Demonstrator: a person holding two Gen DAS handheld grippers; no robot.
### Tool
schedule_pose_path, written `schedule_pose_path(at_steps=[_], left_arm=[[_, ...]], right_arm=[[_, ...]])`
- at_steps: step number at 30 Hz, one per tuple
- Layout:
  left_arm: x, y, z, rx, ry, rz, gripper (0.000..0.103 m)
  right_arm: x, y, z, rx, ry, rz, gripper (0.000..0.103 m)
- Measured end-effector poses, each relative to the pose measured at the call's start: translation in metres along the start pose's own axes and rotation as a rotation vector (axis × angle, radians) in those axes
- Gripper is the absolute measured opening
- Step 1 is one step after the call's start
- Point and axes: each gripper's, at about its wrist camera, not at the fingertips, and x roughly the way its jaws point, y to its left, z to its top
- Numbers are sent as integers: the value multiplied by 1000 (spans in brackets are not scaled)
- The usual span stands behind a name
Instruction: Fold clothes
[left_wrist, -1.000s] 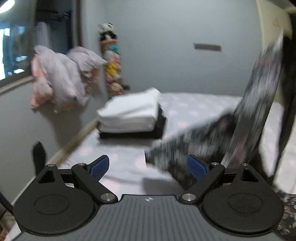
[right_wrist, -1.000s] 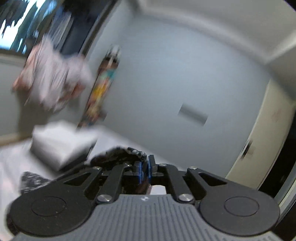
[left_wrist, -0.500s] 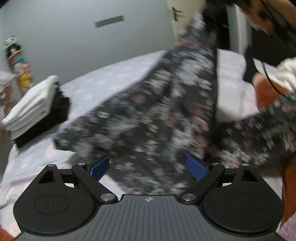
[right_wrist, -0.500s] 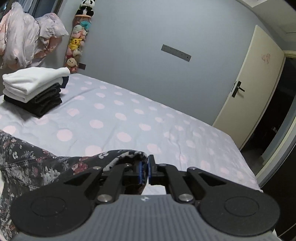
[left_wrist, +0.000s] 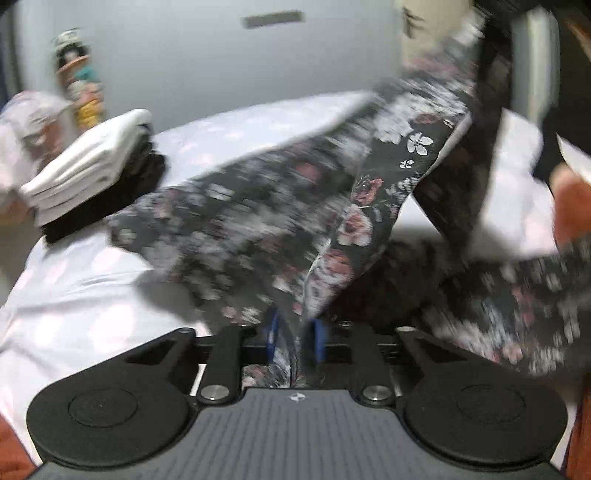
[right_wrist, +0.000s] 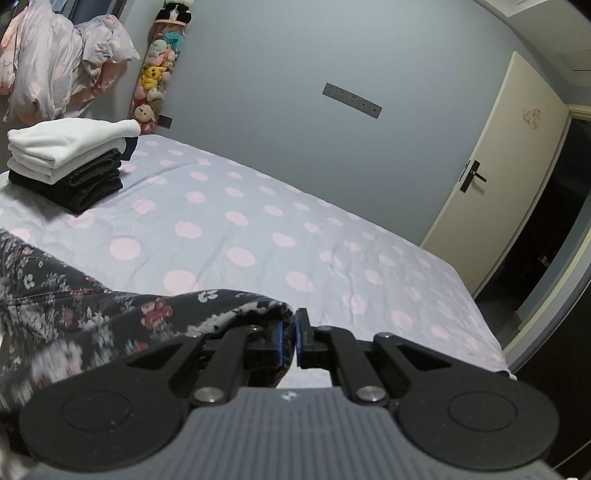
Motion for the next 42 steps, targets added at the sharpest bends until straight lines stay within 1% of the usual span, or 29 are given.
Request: schedule_pose_path(at_steps=[5,9,12,17,19,21,23,25,27,29,30,33,37,39,42], left_arm=[[-38,37,18,-140,-112,83,6],[-85,68,37,-220,-215,150,7],[-125,86,50,-249,-273,183,7],[-199,108,63,-296,-390,220,7],[-225,115,65,-323,-422,216,7],[-244,119,66,-336,-463,224,7],[-251,119,71,-334,-488,242,7],[-250,119,76,-324,-495,260,7],[-230,123,81,-316,-445,257,7],[-203,129,84,-310,-378,234,7],[-185,133,87,-303,-339,225,7],[-140,140,95,-260,-263,210,7],[-81,150,116,-193,-187,195,6],[-57,150,124,-154,-159,198,6],[-19,153,136,-139,-98,180,6]], right_arm=[[-33,-8,4,24,-34,32,7],[-78,-9,14,8,-118,55,7],[-116,-12,22,16,-183,99,7],[-176,-12,30,1,-286,138,7],[-196,-14,33,15,-321,159,7],[-195,-11,35,20,-323,164,7],[-194,-9,37,25,-324,168,7],[-193,-7,39,30,-325,173,7],[-192,-4,40,36,-327,177,7],[-189,-1,42,40,-324,181,7],[-175,2,40,37,-300,177,7],[-127,15,36,14,-229,154,7],[-58,29,33,-1,-134,124,7],[-25,32,34,-7,-99,110,7],[20,36,36,-8,-60,95,7]])
